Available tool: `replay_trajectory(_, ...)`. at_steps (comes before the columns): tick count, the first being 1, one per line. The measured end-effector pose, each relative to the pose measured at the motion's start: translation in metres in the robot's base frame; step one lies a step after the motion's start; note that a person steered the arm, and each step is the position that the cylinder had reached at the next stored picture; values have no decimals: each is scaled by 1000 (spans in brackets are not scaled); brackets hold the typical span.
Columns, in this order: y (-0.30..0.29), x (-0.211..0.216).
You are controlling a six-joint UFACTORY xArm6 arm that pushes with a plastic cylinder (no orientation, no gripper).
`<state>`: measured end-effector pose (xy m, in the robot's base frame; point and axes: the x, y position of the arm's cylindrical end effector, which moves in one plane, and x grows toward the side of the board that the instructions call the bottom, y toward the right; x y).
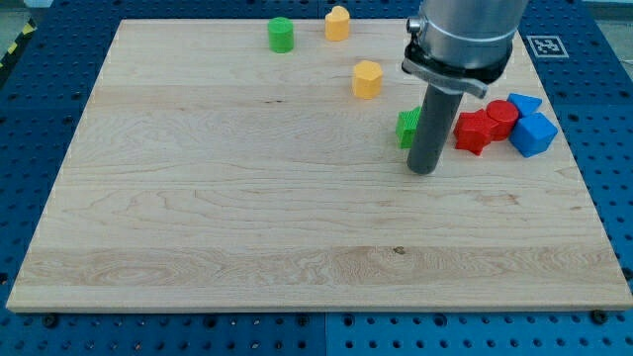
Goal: Push green star towards the top center
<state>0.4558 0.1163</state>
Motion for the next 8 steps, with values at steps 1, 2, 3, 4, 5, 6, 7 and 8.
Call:
replay_trajectory(1, -21, -32)
replay_trajectory(2, -46, -52)
replay_trajectory(3, -39, -8)
replay_trajectory(4, -6, -8)
replay_trajectory(5, 2, -74)
replay_trajectory(6, 1, -121)
replay_trajectory(7, 1, -113)
replay_trajectory(8, -40, -114)
